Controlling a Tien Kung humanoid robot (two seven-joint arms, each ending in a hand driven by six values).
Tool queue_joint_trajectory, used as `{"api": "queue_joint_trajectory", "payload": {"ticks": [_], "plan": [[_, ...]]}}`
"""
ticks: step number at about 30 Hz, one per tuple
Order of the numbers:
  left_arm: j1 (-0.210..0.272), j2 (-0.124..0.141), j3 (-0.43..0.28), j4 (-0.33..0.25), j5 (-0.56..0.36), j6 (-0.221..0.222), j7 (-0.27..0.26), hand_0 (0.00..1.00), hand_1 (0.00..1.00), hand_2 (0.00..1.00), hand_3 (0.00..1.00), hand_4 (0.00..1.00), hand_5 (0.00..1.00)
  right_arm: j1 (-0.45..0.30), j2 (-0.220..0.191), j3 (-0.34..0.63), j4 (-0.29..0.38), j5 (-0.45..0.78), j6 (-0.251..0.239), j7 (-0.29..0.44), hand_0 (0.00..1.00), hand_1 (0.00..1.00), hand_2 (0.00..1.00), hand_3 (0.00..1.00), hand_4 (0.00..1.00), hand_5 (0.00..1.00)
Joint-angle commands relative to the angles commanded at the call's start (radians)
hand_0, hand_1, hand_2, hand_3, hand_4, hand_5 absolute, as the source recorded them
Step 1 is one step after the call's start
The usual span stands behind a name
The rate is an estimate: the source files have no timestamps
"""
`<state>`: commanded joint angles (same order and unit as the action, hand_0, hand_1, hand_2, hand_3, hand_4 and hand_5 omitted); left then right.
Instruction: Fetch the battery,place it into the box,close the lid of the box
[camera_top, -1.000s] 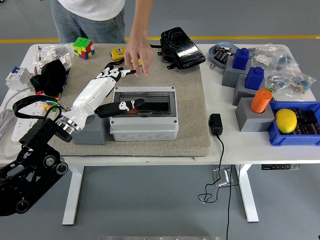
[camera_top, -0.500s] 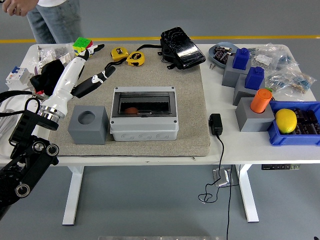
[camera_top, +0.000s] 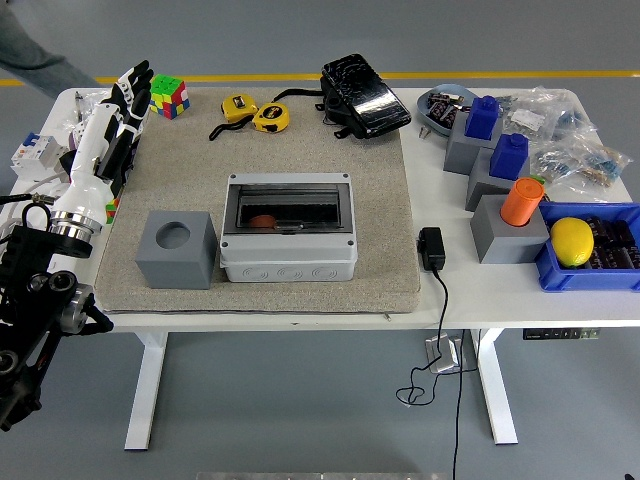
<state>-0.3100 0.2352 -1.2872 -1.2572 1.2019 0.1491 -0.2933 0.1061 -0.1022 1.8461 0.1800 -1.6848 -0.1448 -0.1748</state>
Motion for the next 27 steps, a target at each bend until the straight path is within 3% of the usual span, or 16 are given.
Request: {"api": "queue_joint_trajectory", "payload": {"ticks": [3,7,14,22,27], "plan": [[0.005,0.022,-0.009,0.016,-0.031,-0.020,0.016,0.973,0.959,0.920,0.916,0.998,0.998,0.001,-0.001,0.000,0.000,0.004,-0.001,0.001,0.846,0.846,0.811,0.858,0.998,0.998],[0.016,0.030,-0.034,0.021,-0.063,-0.048,0.040,0.955,0.940,0.899,0.902,0.998,0.998,0.006,-0.002,0.005,0.000,0.010,-0.003,0.004,0.848,0.846,0.810,0.858,0.998,0.998],[0.035,0.047,-0.059,0.023,-0.062,-0.052,0.051,0.951,0.937,0.897,0.903,0.998,0.998,0.010,0.001,0.014,0.000,0.017,-0.005,0.009,0.847,0.846,0.810,0.858,0.998,0.998],[0.048,0.041,-0.064,0.028,-0.079,-0.040,0.031,0.922,0.917,0.886,0.886,0.998,0.998,0.009,0.000,0.011,0.000,0.017,-0.004,0.010,0.847,0.846,0.810,0.858,0.998,0.998],[0.048,0.047,-0.067,0.039,-0.025,-0.052,0.047,0.910,0.921,0.896,0.894,0.998,0.972,0.008,-0.003,-0.002,0.000,0.027,-0.003,0.013,0.847,0.847,0.810,0.859,0.998,0.998]]}}
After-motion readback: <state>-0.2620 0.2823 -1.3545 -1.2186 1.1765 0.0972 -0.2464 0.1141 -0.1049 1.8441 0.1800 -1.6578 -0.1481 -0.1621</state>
